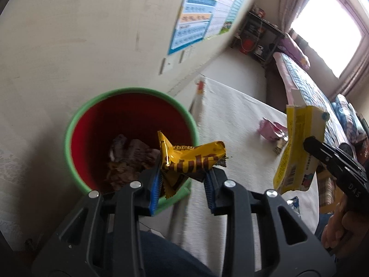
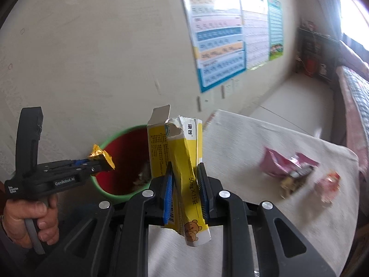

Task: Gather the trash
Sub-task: 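Carry the yellow wrapper and yellow box over the red bucket and release both, then move both open grippers away from the bucket toward the table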

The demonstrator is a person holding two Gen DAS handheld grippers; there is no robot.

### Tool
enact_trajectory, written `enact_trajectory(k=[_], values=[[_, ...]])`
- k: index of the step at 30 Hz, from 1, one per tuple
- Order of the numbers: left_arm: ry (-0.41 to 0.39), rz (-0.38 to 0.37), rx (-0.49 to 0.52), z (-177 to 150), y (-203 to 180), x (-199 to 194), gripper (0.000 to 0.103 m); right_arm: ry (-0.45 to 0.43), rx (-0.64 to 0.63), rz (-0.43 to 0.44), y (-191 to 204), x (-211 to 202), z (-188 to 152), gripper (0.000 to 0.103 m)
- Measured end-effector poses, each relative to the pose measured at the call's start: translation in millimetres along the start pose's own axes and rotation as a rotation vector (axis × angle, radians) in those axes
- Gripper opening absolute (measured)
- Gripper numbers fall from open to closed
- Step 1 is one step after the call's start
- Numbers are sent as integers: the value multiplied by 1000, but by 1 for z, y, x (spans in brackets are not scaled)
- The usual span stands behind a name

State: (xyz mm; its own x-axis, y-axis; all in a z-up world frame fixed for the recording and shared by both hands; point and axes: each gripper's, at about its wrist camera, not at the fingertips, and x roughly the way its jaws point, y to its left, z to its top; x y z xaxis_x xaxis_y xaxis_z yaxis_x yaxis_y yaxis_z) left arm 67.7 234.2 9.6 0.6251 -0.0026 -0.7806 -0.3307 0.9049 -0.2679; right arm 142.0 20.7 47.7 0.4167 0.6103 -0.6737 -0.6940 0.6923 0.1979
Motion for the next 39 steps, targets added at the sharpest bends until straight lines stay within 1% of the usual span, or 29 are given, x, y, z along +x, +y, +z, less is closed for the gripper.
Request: enact_trajectory(k=[8,12,20,25,31,32,33,34,35,36,37,38,39], values=[[-18,32,-46,4,38,-14,30,9,-49,82,53,39,27,20],[-23,35,-62,5,51,-18,30,18,-71,102,75,57,36,20],[-22,36,-79,10,72,-16,30,35,-107,104,96,83,43,20],[-25,28,-92,13,77,-12,31,53,-115,98,100,97,44,20],[-31,24,-107,16,80,-11,33,75,-121,100,104,110,44,22],[-36,19,-116,17,81,-12,37,76,-124,99,105,111,44,25],[-39,18,-121,18,83,-12,44,77,-127,97,106,112,44,27],[-43,21,-125,18,85,-13,48,78,-130,97,106,113,44,29],[-49,25,-130,18,86,-14,53,79,-131,99,106,114,44,42],[-52,21,-134,17,87,-15,60,73,-131,95,105,113,43,57],[-55,17,-140,18,89,-15,64,65,-131,87,104,112,43,62],[-66,19,-149,16,90,-17,74,58,-133,80,103,111,42,70],[-74,23,-156,16,92,-18,80,56,-133,76,102,110,41,73]])
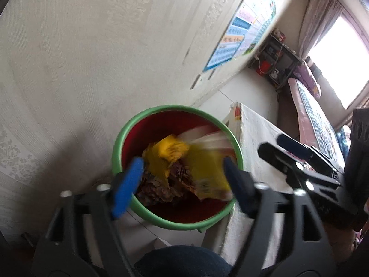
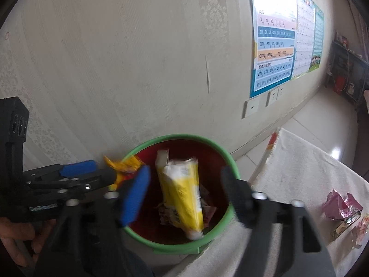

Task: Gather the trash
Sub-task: 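Move both open grippers away from the bucket toward the table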

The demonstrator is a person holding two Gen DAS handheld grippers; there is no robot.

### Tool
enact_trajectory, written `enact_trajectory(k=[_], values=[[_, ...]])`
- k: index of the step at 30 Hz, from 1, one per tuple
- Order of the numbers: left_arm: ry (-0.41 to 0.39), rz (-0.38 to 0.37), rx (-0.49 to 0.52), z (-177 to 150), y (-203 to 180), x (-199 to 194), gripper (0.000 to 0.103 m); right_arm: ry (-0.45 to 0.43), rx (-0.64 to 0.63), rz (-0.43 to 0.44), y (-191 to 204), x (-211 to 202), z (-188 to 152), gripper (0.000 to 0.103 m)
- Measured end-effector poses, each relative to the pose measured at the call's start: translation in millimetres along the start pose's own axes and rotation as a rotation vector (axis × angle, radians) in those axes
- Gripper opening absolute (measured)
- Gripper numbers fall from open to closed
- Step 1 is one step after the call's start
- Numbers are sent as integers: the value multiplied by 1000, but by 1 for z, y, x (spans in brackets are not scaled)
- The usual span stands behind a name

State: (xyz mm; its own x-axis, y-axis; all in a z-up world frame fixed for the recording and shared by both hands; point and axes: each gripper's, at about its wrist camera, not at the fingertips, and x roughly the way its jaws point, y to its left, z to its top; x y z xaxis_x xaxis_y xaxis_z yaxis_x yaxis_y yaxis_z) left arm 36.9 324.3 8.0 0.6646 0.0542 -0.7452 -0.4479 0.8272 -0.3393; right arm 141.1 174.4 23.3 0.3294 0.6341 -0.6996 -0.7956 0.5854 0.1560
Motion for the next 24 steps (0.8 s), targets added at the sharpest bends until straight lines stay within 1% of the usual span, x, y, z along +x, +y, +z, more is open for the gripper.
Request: enact_trajectory(k=[1,3,5,8,13,18,21,24], values=[[-5,4,-7,0,2,-1,81,1,2,-1,-1,0,0,74],[-7,7,-30,-1,5,-2,86,9,4,-8,-4,0,-4,83],[-11,13,-47,-1,8,-3,91,11,5,-15,-6,-3,-7,84],[-21,25,-53,-2,7,-5,95,17,4,-25,-9,-10,-13,92],[-28,24,-43,-6,-2,-9,97,6,11,-48,-14,-28,-24,94],[-20,11,-5,-14,-24,-10,97,-5,36,-85,-28,-50,-37,96],[-9,-13,30,-21,-43,-11,97,-8,66,-115,-44,-67,-50,96],[2,-38,75,-26,-67,-8,97,5,131,-128,-68,-78,-63,96]])
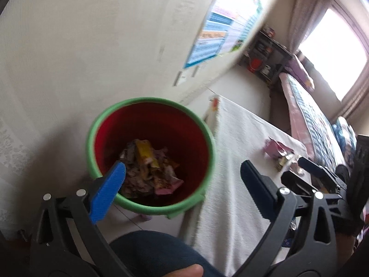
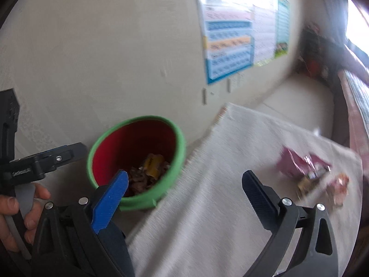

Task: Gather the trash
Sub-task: 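Move both open grippers away from the bucket toward the table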

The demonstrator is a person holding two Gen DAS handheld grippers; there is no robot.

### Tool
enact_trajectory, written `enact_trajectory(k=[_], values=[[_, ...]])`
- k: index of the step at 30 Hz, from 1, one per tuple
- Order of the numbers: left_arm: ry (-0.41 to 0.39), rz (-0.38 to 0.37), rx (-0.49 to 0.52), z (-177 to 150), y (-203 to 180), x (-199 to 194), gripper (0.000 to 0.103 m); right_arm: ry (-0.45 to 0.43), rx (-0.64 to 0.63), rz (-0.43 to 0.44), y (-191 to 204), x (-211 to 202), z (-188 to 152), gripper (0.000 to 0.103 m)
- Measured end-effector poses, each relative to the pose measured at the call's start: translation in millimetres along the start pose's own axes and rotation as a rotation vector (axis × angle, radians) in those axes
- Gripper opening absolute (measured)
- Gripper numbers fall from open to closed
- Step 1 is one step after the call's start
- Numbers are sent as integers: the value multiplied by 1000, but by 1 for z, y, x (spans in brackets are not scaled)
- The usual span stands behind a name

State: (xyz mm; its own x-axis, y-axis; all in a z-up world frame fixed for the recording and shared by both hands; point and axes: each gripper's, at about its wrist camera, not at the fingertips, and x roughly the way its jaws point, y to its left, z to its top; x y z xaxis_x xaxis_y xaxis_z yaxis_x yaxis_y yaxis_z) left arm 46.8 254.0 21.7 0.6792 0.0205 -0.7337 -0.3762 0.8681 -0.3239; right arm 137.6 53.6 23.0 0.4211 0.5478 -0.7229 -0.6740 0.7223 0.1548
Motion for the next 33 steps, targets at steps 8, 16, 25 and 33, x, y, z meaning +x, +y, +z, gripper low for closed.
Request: enact_trajectory(k=[8,16,25,33], values=[[50,-85,123,-9,-72,23,97,-24,133,-118,-79,-36,-15,96],[99,-144,211,-13,-129,55,97,-20,221,-229,-148,-65,-39,96],[158,-176,313,-10,-179,90,97,-3,336,-308,-213,-78,-62,96],[205,-185,376,-3,-212,135,97,32,426,-332,-258,-60,-69,96]])
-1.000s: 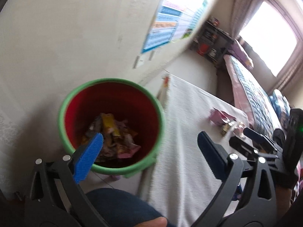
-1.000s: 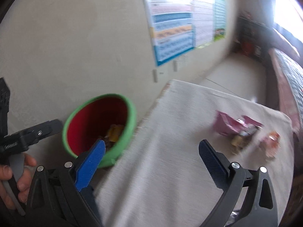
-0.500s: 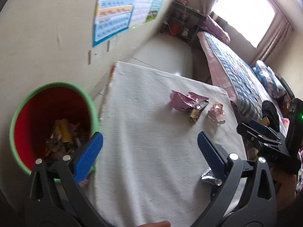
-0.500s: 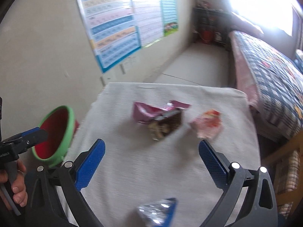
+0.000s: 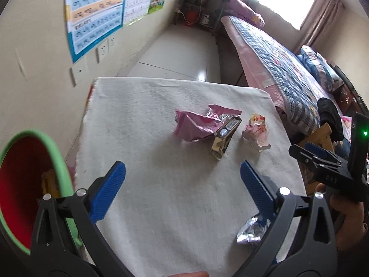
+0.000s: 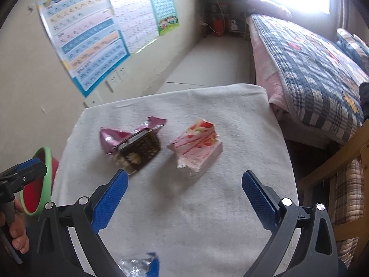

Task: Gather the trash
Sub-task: 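Move both open grippers away from the bucket toward the table, then grasp the pink wrapper with the left gripper while the right grasps the strawberry box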

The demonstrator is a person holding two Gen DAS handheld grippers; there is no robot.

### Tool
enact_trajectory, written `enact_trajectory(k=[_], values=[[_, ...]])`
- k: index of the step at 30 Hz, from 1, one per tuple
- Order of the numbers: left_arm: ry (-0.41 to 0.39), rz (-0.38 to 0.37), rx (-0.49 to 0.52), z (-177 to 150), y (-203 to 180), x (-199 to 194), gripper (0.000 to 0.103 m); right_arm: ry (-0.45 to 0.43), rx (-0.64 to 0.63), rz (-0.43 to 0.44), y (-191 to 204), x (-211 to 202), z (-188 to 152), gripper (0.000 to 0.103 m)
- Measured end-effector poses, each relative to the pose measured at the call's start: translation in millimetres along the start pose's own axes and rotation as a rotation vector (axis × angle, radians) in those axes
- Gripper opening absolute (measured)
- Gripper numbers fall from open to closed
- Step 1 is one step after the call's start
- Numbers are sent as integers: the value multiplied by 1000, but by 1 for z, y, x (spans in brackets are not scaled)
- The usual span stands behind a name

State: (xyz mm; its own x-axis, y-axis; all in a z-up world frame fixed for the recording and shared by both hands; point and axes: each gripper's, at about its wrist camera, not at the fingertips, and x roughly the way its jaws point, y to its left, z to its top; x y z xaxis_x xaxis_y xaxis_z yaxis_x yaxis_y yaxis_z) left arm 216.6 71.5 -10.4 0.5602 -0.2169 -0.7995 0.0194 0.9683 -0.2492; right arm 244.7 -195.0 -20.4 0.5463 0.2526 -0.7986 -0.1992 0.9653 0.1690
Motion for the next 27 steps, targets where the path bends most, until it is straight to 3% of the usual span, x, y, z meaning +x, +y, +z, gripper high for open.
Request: enact_trajectory(k=[10,17,23,27], values=[[33,-20,5,29,0,49,97,55,50,-2,-15,40,15,91],[86,-46,-16,44,6,86,87,79,72,-3,-23,65,25,88],[116,-53,2,51,3,112,85,108,78,-8,-26,85,33,85],[126,-69,24,53,-2,123,73,121,88,7,-28,93,34,80]])
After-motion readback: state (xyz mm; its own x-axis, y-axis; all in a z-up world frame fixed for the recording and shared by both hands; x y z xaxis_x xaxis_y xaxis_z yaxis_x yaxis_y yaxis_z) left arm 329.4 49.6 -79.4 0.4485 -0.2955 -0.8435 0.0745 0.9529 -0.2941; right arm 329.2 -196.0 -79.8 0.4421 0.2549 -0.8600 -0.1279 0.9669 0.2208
